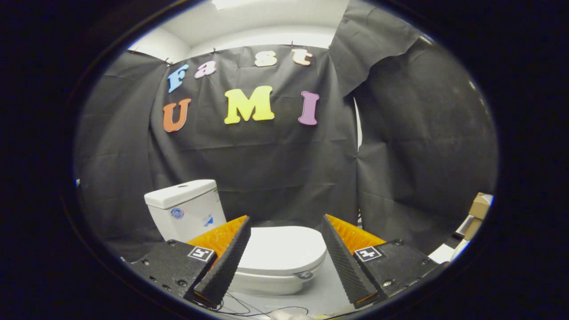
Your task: Open the toilet lid.
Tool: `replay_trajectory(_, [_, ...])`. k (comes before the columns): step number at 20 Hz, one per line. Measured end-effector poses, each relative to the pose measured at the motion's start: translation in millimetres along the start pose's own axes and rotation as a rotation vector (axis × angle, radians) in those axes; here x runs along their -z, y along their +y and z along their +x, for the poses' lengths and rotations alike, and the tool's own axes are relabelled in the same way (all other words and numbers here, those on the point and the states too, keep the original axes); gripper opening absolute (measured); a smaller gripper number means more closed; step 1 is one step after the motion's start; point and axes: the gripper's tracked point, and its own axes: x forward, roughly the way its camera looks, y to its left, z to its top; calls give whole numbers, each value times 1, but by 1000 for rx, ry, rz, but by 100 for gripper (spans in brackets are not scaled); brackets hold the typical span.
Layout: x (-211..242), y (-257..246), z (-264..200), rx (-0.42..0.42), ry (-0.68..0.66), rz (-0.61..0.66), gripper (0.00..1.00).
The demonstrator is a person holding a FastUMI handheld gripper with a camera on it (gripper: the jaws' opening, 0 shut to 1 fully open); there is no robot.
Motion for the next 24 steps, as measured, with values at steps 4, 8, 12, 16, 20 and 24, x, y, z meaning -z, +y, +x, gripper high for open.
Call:
replay_trajectory(4, [1, 2, 1, 0, 3, 2, 100])
replay_trajectory(8, [2, 5, 10, -4, 13, 3, 100])
replay_trajectory(12, [-12, 0, 36, -12, 10, 1, 100])
replay_trajectory(16, [-21, -19, 83, -4, 24, 25, 100])
replay_trajectory(20, [8, -43, 126, -16, 89, 103, 100])
replay_trajectory(24, [74, -74, 151, -26, 210, 244, 100])
